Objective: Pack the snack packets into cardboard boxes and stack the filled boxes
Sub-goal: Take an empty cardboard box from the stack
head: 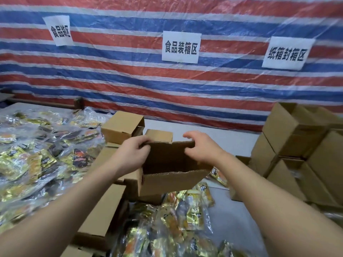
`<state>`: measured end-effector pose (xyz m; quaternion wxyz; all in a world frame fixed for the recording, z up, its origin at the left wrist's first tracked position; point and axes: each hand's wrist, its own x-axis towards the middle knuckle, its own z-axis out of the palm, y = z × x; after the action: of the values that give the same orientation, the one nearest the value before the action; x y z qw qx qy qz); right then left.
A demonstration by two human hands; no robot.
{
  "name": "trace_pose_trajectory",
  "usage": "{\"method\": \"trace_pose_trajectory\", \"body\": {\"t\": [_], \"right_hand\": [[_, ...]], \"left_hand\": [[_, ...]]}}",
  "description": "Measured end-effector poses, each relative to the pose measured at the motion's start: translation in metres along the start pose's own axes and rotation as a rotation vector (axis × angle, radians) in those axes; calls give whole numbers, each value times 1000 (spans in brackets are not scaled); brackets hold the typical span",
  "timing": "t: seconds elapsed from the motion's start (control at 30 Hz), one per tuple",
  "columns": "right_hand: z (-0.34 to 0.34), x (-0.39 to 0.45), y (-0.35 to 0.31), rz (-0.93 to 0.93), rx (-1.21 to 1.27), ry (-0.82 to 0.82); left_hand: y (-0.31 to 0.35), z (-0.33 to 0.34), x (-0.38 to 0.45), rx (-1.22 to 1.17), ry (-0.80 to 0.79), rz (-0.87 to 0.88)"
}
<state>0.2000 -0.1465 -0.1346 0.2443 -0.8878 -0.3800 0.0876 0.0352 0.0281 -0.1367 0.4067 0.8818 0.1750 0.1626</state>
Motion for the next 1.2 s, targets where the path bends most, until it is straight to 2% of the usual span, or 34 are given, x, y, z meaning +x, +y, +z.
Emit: {"method": "trace_pose_trajectory", "body": {"t": [0.2, 0.3, 0.43, 0.6, 0.8, 0.9, 1.07, 1.2], "right_hand": [[-11, -43, 34, 100, -100, 40], [-2, -72, 61, 181, -126, 14], [32, -122, 104, 286, -126, -73], [96, -187, 152, 405, -166, -131], [148, -230, 177, 485, -121, -191], [164, -241, 183, 497, -113, -169], [171, -247, 188, 471, -94, -110], [173, -247, 190, 466, -14, -127]], "left_hand": [[18, 46, 0, -79, -98, -18], [18, 77, -11, -109, -208, -67], [4, 128, -42, -145, -377, -172], [-30, 192, -93, -195, -471, -292], [-62, 241, -139, -174, -483, -356], [-71, 253, -150, -188, -502, -387], [-76, 263, -156, -192, -473, -402], [-77, 263, -156, -199, -499, -396]]}}
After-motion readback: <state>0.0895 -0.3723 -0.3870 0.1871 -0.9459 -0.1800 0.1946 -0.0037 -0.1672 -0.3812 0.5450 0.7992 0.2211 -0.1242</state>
